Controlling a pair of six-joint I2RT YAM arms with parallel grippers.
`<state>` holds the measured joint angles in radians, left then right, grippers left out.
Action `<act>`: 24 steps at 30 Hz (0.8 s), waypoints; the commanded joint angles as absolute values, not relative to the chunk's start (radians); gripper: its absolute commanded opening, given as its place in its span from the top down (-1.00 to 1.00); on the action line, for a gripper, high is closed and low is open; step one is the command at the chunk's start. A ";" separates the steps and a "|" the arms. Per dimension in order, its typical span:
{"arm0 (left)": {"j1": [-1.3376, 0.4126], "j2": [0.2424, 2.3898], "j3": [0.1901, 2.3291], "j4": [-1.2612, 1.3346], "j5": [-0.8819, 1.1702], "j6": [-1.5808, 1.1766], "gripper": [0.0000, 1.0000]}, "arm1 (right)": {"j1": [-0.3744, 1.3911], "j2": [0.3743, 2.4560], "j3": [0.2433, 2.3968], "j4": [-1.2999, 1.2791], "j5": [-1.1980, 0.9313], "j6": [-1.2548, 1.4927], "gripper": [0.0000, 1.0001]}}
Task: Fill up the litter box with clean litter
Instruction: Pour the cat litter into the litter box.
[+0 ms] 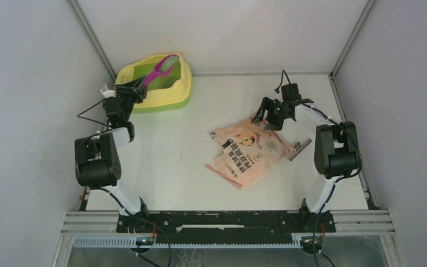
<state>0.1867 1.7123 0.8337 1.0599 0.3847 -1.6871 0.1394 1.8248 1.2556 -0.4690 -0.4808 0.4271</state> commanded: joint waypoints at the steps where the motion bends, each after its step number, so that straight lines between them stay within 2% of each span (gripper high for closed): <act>1: 0.214 1.705 0.973 0.859 0.348 -1.537 0.93 | 0.142 1.809 1.269 -0.474 -0.503 0.415 -0.62; 11: 0.245 1.669 1.164 0.459 0.253 -1.130 0.93 | 0.132 1.787 1.269 -0.496 -0.505 0.401 -0.61; 17: 0.219 1.677 1.359 0.189 0.154 -0.844 0.93 | 0.128 1.780 1.269 -0.502 -0.513 0.397 -0.62; 24: 0.102 1.724 1.577 -0.115 -0.123 -0.505 0.92 | 0.119 1.768 1.269 -0.506 -0.518 0.397 -0.61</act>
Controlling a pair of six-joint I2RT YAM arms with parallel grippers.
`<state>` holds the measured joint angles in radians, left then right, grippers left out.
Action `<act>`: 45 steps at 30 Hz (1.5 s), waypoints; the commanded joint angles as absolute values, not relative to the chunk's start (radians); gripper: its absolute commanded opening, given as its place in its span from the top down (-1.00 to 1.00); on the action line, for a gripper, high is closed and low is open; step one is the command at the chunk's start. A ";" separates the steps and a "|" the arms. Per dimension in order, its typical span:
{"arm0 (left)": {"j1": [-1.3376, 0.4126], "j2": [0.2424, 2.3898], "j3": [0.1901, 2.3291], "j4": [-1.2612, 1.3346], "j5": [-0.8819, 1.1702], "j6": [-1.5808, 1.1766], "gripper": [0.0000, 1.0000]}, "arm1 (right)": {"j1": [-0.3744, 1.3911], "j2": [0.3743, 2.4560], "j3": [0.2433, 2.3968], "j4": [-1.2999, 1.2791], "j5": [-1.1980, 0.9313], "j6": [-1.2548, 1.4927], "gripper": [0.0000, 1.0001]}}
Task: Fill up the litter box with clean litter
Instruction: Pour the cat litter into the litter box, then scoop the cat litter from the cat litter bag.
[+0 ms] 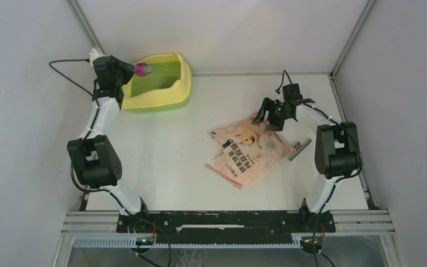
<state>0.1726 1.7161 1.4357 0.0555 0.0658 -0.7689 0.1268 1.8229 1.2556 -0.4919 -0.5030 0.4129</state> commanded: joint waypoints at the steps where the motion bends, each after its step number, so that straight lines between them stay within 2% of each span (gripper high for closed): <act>1: 0.084 1.735 1.605 -0.148 -0.156 -0.458 0.92 | 0.115 1.765 1.269 -0.508 -0.517 0.397 -0.61; 11: -0.055 1.822 1.836 -0.406 -0.507 -0.251 0.94 | 0.106 1.756 1.269 -0.515 -0.521 0.396 -0.62; 15: -0.084 1.778 1.828 -0.409 -0.596 -0.215 0.95 | 0.108 1.756 1.269 -0.510 -0.522 0.399 -0.61; 19: -0.113 1.675 1.783 -0.393 -0.600 -0.210 0.95 | 0.107 1.758 1.269 -0.506 -0.523 0.402 -0.61; 23: -0.114 1.544 1.755 -0.455 -0.440 -0.307 0.93 | 0.105 1.754 1.269 -0.508 -0.522 0.400 -0.62; 27: -0.115 1.431 1.705 -0.578 -0.189 -0.429 0.93 | 0.094 1.742 1.269 -0.506 -0.524 0.405 -0.62; 33: -0.117 1.163 1.251 -0.431 0.221 -0.651 0.91 | 0.076 1.736 1.269 -0.506 -0.522 0.407 -0.63; 36: -0.138 1.042 1.023 -0.333 0.353 -0.736 0.91 | 0.065 1.730 1.269 -0.516 -0.518 0.403 -0.63; 42: -0.158 0.925 0.680 -0.112 0.480 -0.893 0.90 | 0.057 1.714 1.250 -0.507 -0.511 0.418 -0.68; 45: -0.159 0.934 0.588 0.033 0.530 -0.967 0.91 | 0.057 1.706 1.242 -0.505 -0.506 0.422 -0.69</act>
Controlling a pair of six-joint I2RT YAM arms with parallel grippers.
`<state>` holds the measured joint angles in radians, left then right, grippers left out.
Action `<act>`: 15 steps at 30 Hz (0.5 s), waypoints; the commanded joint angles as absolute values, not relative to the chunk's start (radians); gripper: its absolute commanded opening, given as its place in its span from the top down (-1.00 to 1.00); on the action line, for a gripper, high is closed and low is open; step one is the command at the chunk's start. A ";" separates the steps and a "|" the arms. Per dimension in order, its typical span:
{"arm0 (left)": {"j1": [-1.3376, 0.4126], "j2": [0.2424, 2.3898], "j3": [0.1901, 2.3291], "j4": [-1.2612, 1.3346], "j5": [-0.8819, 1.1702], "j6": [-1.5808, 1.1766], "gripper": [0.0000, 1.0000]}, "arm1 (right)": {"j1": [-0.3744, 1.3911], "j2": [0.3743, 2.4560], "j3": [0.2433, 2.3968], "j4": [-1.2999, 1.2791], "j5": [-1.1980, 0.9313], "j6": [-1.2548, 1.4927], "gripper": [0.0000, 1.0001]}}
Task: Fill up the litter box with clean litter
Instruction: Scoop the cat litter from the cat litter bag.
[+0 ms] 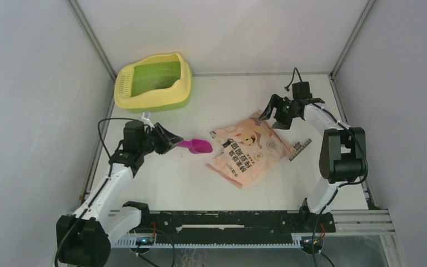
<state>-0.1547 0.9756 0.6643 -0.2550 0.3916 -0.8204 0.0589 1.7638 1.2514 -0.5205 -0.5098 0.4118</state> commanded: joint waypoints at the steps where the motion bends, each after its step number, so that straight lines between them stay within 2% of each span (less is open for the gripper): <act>1: -0.158 0.939 0.562 0.077 0.542 -0.992 0.91 | 0.057 1.705 1.241 -0.505 -0.504 0.422 -0.79; 3: -0.159 0.948 0.531 0.123 0.547 -1.016 0.91 | 0.057 1.701 1.240 -0.509 -0.499 0.419 -0.86; 15: -0.158 1.015 0.487 0.240 0.553 -1.071 0.92 | 0.048 1.694 1.240 -0.516 -0.501 0.415 -0.87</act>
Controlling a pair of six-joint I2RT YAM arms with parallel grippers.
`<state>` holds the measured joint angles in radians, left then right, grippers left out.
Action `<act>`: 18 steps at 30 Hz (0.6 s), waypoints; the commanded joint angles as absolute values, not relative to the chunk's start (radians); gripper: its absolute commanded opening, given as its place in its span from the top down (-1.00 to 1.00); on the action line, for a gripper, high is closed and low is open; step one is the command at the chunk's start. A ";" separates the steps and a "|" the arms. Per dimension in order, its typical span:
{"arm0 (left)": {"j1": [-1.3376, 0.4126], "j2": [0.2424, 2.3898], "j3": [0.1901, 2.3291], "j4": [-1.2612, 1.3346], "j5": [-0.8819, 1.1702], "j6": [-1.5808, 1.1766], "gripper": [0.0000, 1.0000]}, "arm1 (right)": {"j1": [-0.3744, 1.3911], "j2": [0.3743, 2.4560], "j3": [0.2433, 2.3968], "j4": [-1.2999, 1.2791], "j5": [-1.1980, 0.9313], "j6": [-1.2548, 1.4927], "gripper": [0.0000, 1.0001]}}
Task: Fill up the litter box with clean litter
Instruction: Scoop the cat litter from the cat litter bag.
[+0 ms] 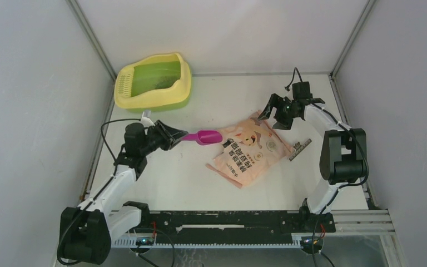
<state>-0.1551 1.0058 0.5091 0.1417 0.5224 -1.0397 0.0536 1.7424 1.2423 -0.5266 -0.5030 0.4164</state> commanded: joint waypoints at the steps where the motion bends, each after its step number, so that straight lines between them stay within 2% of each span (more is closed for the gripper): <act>1: -0.158 1.011 0.483 0.239 0.554 -1.072 0.92 | 0.047 1.695 1.240 -0.517 -0.500 0.414 -0.87; 11: -0.143 0.925 0.445 0.111 0.533 -1.020 0.91 | 0.033 1.698 1.241 -0.516 -0.507 0.410 -0.88; 18: -0.137 0.951 0.427 0.097 0.521 -1.010 0.92 | 0.034 1.703 1.241 -0.508 -0.512 0.413 -0.88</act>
<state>-0.1471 0.9447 0.4496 0.0792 0.5247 -1.0351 0.0387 1.7424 1.2423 -0.5282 -0.5034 0.4152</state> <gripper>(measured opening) 0.323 0.937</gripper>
